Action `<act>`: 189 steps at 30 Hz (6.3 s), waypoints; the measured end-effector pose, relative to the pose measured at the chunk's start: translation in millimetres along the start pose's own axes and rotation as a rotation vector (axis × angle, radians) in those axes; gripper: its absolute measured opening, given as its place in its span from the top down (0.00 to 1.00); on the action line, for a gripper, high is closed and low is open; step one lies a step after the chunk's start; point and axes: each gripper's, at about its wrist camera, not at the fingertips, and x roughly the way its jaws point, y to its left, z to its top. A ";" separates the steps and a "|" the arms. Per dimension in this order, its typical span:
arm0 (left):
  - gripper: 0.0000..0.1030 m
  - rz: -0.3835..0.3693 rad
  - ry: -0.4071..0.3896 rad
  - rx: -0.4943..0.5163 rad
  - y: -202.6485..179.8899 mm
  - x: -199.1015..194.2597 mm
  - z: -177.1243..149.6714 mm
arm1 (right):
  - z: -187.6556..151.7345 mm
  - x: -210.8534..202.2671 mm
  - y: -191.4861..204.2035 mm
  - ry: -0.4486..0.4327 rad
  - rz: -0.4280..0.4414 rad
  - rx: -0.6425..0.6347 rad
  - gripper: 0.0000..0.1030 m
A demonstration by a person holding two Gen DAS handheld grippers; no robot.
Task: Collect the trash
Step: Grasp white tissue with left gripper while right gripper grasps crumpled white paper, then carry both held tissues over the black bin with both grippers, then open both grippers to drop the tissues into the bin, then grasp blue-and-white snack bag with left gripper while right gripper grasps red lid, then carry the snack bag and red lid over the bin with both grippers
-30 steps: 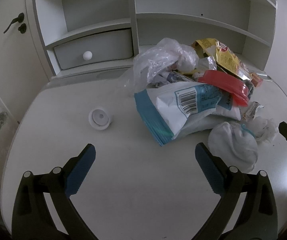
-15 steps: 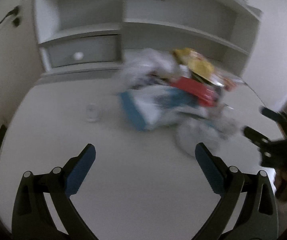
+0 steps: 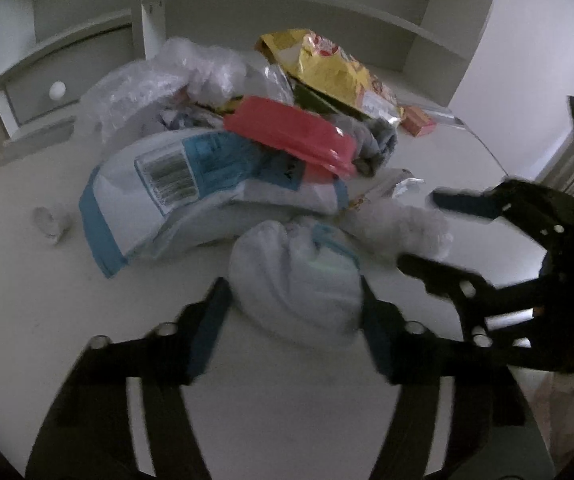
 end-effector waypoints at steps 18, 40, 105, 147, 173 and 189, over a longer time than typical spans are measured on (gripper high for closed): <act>0.84 -0.076 -0.101 0.039 -12.2 -62.6 -8.7 | -45.1 -56.4 -26.6 -0.111 0.012 0.343 0.70; 0.84 -0.534 0.483 0.728 -444.6 131.0 -195.1 | -554.1 -161.4 -157.4 0.115 -0.038 1.473 0.70; 0.07 -0.029 -0.029 0.519 44.2 -7.1 78.2 | 24.9 -4.7 8.3 -0.141 -0.065 -0.006 0.06; 0.70 -0.135 -0.024 0.396 57.3 -24.3 71.4 | 69.2 -18.4 -24.2 -0.219 0.092 0.095 0.79; 0.70 -0.115 -0.077 0.294 14.6 -102.4 -8.1 | -69.6 -78.3 -41.7 -0.118 -0.052 0.395 0.85; 0.70 -0.151 -0.063 0.369 -51.6 -92.5 -10.8 | -128.3 -146.8 -70.0 -0.236 -0.106 0.533 0.85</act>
